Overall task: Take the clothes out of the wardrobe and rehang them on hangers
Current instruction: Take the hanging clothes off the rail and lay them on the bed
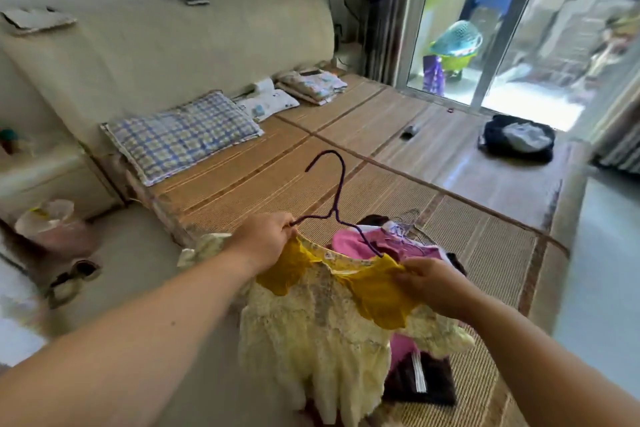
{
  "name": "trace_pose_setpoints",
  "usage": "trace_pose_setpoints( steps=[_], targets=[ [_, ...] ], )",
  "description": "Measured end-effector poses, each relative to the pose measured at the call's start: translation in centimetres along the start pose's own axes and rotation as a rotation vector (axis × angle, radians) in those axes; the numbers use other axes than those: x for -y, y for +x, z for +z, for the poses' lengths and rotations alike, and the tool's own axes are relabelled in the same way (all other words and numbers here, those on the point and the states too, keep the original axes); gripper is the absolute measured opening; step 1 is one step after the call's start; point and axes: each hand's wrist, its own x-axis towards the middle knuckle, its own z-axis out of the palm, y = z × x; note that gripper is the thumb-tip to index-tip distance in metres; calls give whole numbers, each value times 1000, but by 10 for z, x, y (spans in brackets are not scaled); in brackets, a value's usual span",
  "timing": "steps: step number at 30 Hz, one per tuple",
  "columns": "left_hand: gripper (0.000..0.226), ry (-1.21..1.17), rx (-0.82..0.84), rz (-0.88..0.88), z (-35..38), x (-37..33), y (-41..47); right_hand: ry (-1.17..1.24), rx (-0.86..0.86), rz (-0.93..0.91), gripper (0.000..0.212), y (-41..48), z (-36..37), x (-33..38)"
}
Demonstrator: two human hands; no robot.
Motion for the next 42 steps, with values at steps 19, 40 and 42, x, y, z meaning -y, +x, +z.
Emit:
trace_pose_setpoints(
  steps=[19,40,42],
  targets=[
    [17,203,389,-16,221,-108,267,199,2,296,17,178,-84,-236],
    [62,36,363,-151,233,-82,237,-375,-50,-39,51,282,-60,-166],
    [64,62,293,-154,190,-80,213,-399,-55,-189,52,275,-63,-111]
  ],
)
